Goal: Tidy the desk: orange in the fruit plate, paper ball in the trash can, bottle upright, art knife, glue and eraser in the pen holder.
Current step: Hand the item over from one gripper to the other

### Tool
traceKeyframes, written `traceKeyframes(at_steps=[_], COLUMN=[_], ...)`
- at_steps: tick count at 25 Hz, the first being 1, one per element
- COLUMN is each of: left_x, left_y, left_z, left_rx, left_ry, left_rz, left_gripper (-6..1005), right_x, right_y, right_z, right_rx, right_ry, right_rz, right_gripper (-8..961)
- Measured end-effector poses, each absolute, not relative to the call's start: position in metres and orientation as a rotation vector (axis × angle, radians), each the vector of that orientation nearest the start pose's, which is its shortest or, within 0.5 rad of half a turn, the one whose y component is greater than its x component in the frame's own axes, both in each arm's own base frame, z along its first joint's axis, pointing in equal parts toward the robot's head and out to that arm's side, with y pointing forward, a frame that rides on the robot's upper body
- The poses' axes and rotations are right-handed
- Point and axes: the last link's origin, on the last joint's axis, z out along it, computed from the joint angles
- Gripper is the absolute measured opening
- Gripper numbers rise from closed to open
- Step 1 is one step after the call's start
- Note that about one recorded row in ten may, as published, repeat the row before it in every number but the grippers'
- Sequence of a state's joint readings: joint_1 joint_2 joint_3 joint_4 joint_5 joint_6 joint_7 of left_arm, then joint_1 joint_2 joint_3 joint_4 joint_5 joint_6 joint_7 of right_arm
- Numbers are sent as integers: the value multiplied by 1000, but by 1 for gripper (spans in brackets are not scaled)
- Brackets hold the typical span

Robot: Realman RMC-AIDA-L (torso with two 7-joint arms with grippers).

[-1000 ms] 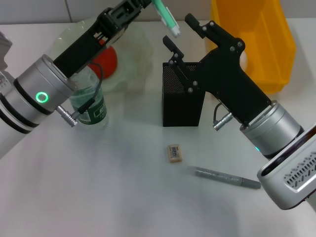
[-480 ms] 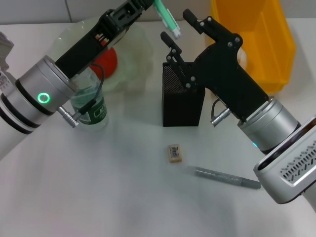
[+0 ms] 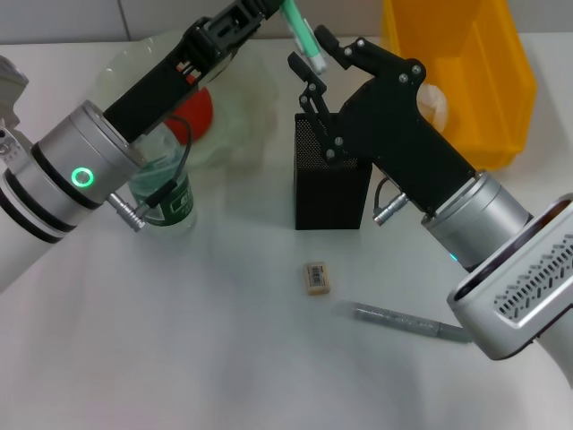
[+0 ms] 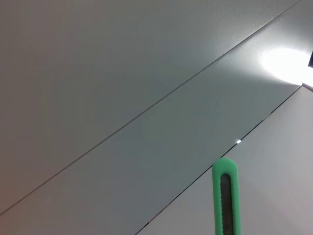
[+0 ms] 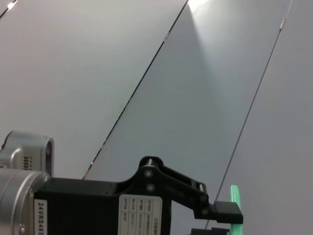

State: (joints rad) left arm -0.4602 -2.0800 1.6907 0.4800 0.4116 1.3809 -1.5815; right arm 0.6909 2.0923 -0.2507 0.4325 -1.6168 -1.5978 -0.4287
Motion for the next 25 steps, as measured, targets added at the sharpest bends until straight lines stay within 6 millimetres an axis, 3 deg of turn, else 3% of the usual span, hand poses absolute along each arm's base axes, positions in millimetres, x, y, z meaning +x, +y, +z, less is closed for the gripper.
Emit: traceKeyframes(at_steps=[6,25], left_x=[-185,-185], left_y=[333,331], left_z=[-31,-33], left_rx=[-2127,-2128], left_ry=[-1292,-1290], left_rz=[-1800,-1798], left_gripper=[190,212], right_x=[171,171], right_y=[296,295], right_z=[-86,-86], right_rx=[-1872,-1871], right_ry=[-299,-298], right_rz=[999,998], right_gripper=[240,175])
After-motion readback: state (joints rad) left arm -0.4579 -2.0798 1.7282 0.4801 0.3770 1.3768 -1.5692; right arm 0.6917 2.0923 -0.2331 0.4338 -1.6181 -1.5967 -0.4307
